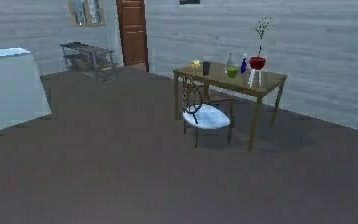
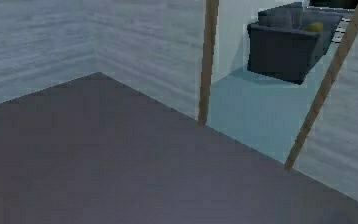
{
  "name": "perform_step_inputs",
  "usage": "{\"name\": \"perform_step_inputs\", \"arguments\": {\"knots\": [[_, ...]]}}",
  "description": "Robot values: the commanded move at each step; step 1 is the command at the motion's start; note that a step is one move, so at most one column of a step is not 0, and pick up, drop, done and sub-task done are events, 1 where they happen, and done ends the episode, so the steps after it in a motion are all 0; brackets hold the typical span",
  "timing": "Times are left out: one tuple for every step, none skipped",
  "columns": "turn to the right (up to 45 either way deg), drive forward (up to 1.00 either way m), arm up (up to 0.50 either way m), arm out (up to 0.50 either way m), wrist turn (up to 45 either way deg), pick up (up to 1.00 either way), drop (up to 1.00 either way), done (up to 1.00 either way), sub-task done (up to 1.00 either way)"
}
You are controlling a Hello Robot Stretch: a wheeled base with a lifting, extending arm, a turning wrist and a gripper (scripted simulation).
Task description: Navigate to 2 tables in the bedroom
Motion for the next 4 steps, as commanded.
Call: {"name": "perform_step_inputs", "arguments": {"knots": [[-12.0, 0.0, 0.0, 0.0, 0.0, 0.0, 0.0, 0.0, 0.0], [0.0, 1.0, 0.0, 0.0, 0.0, 0.0, 0.0, 0.0, 0.0], [0.0, 1.0, 0.0, 0.0, 0.0, 0.0, 0.0, 0.0, 0.0], [-6.0, 0.0, 0.0, 0.0, 0.0, 0.0, 0.0, 0.0, 0.0]]}}
